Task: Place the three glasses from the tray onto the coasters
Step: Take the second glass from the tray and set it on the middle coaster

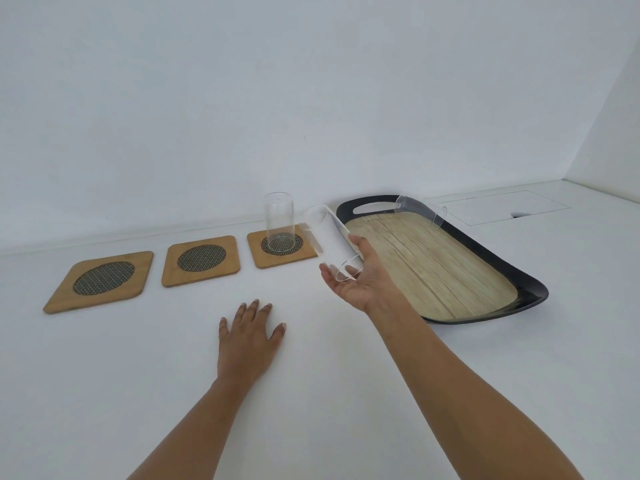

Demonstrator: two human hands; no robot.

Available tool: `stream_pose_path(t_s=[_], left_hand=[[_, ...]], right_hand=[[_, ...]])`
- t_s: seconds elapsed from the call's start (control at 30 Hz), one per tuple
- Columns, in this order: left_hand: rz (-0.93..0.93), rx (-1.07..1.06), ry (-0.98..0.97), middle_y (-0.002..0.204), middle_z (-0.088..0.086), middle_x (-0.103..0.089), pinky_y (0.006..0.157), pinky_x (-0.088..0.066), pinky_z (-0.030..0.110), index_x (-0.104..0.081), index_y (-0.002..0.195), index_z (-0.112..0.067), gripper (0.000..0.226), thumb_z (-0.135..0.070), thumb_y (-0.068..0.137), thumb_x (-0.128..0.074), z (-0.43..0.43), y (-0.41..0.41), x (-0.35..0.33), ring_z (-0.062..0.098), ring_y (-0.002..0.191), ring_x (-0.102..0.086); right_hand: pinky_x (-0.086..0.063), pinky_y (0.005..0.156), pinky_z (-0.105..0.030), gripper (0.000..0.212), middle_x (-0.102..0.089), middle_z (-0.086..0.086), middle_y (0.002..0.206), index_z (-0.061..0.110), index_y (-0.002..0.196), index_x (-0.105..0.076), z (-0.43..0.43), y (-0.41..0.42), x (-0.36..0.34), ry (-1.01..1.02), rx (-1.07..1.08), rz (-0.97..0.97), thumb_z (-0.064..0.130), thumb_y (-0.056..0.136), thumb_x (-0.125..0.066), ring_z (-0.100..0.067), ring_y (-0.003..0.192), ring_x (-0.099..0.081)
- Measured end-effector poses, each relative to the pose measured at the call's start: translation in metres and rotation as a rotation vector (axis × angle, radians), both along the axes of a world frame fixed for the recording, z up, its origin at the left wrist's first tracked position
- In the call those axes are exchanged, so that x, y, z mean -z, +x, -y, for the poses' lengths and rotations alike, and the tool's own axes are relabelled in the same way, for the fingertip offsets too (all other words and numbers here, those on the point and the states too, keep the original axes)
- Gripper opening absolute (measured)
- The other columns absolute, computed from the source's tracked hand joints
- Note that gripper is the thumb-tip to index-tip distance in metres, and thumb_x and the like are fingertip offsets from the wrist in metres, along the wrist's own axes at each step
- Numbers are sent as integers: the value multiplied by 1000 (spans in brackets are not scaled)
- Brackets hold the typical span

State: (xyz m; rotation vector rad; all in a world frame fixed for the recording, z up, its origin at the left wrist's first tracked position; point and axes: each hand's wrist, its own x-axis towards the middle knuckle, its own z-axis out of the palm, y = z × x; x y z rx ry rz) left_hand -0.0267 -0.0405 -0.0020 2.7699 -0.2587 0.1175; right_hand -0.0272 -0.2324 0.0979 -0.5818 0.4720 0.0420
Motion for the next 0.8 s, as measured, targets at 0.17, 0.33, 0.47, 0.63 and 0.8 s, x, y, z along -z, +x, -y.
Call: stream_pose_path(t_s=[0.17, 0.33, 0.47, 0.63, 0.8], left_hand=[[43, -66, -26, 155, 0, -25, 119, -12, 40, -31, 142, -21, 56, -48, 93, -35, 0, 0, 1, 14, 144, -17], [34, -87, -45, 155, 1, -25, 118, -11, 36, -30, 142, -19, 58, -49, 93, -36, -3, 4, 2, 13, 144, -17], [35, -103, -72, 155, 0, -27, 118, -12, 34, -31, 142, -17, 59, -48, 93, -38, -4, 6, 1, 13, 144, -18], [32, -112, -42, 154, 0, -26, 118, -13, 37, -32, 140, -21, 57, -50, 92, -37, -15, 11, 1, 16, 144, -17], [7, -172, 3, 156, 1, -24, 118, -12, 42, -30, 141, -21, 59, -52, 92, -36, -50, 23, 0, 18, 145, -14]], right_hand=[[-51, 59, -26, 55, -57, -16, 98, 6, 102, -47, -27, 3, 9, -70, -190, 12, 41, 70, -76, -21, 66, -56], [-50, 69, -31, 27, -63, -10, 100, 15, 94, -57, -45, 7, 17, -283, -402, 72, 32, 79, -71, -26, 83, -66], [-49, 75, -33, 41, -61, 1, 103, 24, 118, -49, -56, 13, 24, -521, -465, 155, 14, 82, -66, -22, 97, -63], [-49, 78, -35, 43, -64, 8, 97, 29, 118, -45, -71, 22, 26, -505, -455, 253, 14, 83, -65, -22, 106, -61], [-46, 88, -43, 26, -59, 6, 109, 35, 98, -61, -92, 39, 22, -663, -418, 233, 51, 78, -65, -20, 112, -60]])
